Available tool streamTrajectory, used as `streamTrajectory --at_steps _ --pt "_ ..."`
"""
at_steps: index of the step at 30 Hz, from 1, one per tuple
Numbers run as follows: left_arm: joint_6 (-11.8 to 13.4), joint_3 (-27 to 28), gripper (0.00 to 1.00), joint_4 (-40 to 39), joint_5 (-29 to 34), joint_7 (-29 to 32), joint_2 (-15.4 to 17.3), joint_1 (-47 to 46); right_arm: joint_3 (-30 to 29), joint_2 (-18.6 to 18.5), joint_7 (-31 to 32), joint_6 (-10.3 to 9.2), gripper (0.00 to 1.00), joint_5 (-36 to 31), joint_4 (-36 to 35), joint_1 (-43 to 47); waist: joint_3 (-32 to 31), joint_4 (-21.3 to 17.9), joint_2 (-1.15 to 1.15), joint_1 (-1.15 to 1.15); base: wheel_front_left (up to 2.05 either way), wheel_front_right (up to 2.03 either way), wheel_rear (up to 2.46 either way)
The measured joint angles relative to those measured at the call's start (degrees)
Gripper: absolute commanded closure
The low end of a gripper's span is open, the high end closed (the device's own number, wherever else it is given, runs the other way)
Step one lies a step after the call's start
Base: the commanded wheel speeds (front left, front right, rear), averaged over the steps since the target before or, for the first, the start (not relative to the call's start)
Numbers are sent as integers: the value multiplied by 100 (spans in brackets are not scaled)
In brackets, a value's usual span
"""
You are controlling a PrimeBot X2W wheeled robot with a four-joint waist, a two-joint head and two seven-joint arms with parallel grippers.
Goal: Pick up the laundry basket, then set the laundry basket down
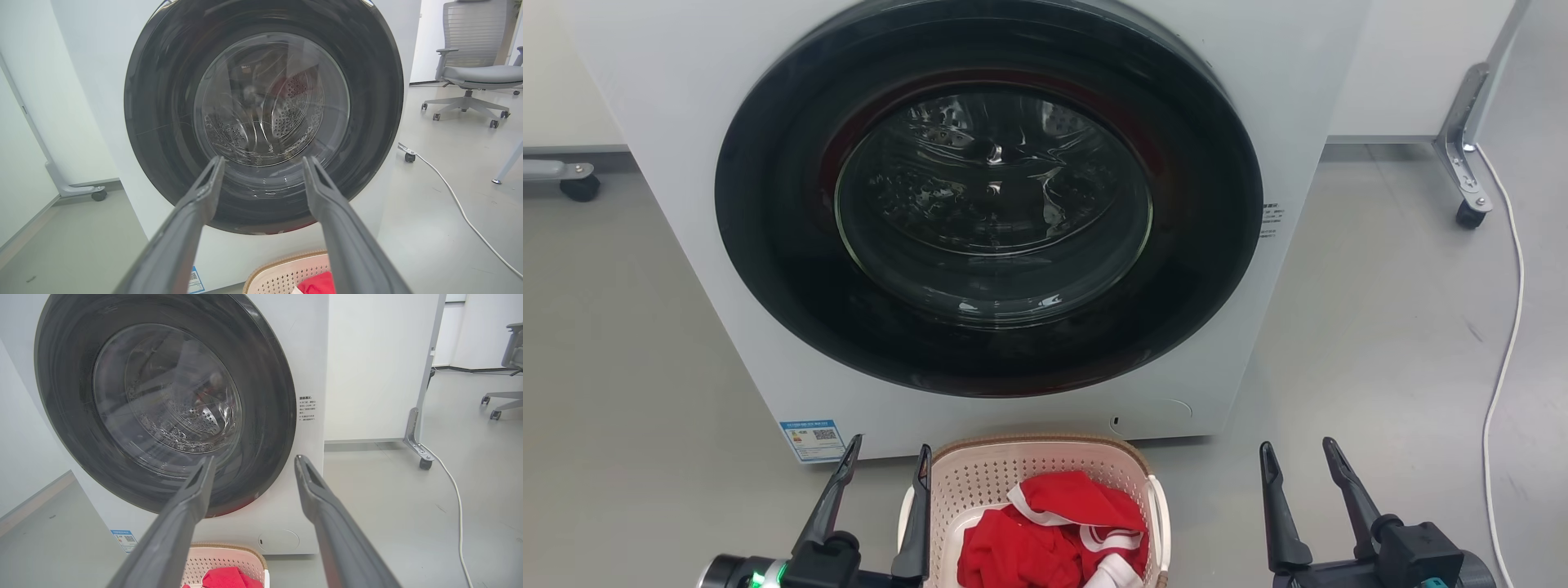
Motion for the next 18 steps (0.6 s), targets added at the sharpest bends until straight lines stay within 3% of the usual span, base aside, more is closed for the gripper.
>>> streamTrajectory --at_steps 18 --pt "0 121 0 -27 -10 0 -32 17 -92 1 -1 0 0 -94 -51 32 25 0 0 0 0 0 0"
